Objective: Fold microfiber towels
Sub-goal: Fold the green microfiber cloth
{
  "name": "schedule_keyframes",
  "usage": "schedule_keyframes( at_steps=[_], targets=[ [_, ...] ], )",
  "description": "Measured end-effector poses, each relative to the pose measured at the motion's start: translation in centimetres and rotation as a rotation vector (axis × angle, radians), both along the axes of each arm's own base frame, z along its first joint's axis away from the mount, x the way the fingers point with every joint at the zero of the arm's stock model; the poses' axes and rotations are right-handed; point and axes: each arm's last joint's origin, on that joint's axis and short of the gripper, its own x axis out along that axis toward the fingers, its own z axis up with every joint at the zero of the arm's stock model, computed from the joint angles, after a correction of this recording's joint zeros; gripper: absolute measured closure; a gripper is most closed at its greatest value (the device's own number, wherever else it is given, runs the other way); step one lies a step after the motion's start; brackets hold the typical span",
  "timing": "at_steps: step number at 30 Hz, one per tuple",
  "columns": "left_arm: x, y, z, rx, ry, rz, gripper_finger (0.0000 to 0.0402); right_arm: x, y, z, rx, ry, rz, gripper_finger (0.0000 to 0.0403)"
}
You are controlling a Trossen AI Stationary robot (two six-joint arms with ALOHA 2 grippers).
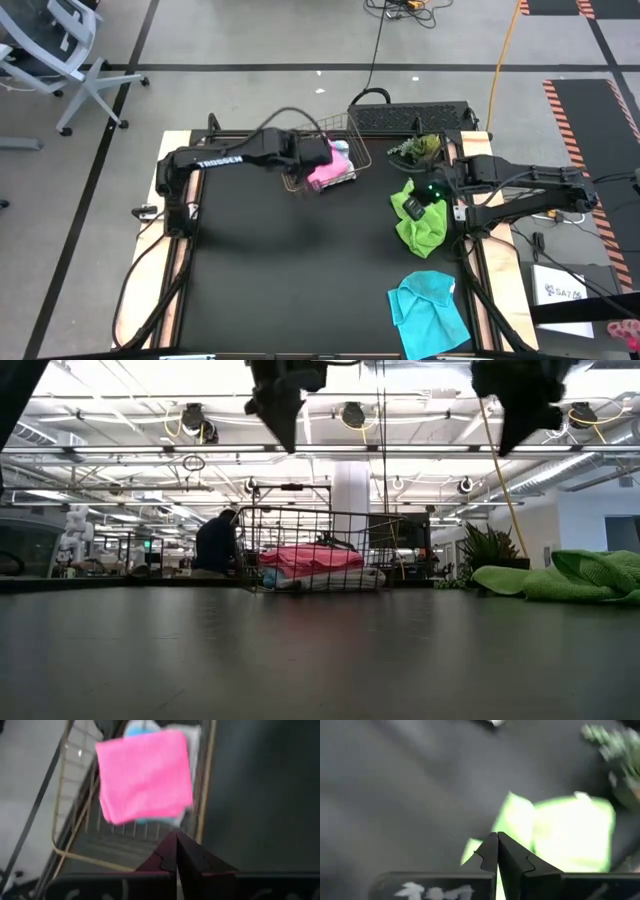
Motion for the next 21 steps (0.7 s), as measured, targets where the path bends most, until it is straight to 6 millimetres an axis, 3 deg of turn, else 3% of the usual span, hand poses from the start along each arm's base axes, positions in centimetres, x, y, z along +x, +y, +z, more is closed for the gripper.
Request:
schedule_keyframes(
  at_steps=[5,13,21],
  targets=[
    [0.0,-2.3,-2.4,-0.04,0.063,0.018,0.0396,-1.1,0.4,-0.7,0.052,0.142,-0.096,0.0403],
    [-0.4,-4.4,-8.1,-0.133,0.151,0.053,0.0398,-0.2,2.7,-2.8,0.163,0.231,-0.012,0.0403],
    [-0.5,-4.9,-8.7,-0.179,0.147,0.054,0.0399,-0.8,1.2,-4.9,0.05,0.276,-0.209,0.0403]
  ],
)
